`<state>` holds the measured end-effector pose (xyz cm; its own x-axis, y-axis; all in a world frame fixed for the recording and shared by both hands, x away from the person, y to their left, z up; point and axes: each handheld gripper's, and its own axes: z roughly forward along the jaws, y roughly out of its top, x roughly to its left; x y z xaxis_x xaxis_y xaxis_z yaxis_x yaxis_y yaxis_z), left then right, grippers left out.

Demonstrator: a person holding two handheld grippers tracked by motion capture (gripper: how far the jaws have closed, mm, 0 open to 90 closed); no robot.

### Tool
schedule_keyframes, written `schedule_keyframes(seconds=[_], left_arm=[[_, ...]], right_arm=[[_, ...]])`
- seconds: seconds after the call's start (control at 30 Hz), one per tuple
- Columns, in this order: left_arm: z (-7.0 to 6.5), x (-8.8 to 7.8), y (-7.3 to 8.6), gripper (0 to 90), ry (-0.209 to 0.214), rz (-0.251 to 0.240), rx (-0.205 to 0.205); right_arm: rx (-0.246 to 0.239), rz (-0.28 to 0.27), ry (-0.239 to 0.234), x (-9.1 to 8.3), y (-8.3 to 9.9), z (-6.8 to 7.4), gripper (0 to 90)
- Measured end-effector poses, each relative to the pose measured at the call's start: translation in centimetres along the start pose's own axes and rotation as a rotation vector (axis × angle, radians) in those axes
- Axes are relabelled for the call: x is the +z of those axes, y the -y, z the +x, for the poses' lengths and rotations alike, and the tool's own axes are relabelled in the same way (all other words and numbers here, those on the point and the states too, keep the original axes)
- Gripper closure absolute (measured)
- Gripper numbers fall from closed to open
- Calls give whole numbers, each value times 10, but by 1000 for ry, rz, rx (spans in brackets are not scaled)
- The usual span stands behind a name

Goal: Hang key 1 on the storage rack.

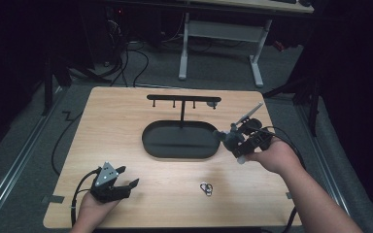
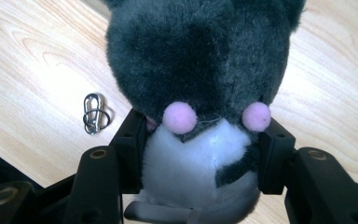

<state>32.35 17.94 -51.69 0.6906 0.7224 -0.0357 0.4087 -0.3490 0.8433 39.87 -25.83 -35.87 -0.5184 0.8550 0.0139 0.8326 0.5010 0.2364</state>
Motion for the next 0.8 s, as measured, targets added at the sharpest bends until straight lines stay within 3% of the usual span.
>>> schedule_keyframes(seconds=[0.33,0.8], left_arm=[[1,-1,0,309,8,-10,3],[1,-1,0,309,10,-9,7]], right_arm=[[-19,0,1,-8,-25,3,478],[-4,-29,4,-21,-49,-1,478]])
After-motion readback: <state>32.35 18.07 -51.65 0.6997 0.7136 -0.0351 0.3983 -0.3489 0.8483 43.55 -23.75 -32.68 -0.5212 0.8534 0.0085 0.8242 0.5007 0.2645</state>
